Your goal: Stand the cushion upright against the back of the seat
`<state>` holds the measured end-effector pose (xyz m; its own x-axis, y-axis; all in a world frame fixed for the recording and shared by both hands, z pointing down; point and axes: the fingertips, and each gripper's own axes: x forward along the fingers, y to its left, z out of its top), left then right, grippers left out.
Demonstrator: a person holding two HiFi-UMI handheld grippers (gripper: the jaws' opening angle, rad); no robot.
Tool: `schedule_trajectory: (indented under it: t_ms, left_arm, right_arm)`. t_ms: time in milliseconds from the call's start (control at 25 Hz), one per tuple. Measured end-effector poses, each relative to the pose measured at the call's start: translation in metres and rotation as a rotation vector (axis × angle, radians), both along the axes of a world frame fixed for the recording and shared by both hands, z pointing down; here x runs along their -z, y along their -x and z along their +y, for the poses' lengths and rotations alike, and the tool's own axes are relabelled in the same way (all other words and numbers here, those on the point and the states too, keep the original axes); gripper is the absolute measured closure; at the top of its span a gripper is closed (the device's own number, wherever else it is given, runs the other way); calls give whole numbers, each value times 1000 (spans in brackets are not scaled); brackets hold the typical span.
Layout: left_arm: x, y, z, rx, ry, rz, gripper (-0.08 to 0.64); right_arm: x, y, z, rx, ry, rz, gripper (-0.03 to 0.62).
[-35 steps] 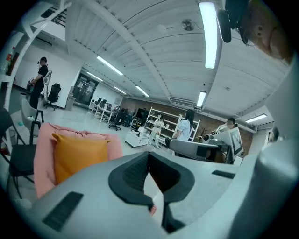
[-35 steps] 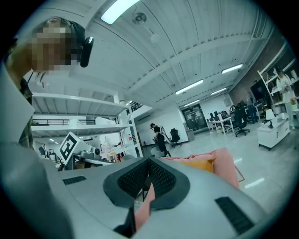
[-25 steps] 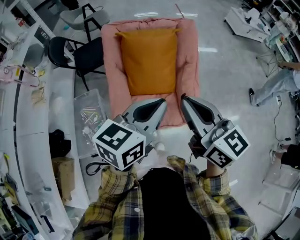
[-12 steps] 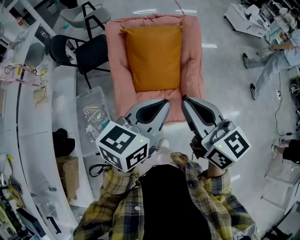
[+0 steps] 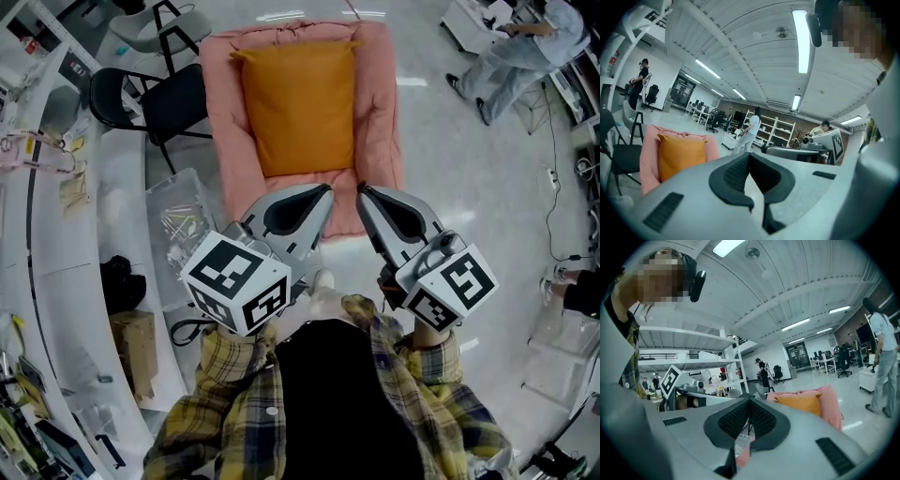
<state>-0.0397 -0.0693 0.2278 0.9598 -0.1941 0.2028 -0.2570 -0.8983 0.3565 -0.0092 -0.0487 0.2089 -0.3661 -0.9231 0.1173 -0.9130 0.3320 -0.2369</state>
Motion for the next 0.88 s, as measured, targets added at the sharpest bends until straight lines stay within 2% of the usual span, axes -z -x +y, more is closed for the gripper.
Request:
schedule_trajectory:
  t_ms: [880]
  left_arm:
    - [0,-6,-13,16,-2,-12,555]
  right_arm:
    - [-1,-14,-3,13,16,7,574]
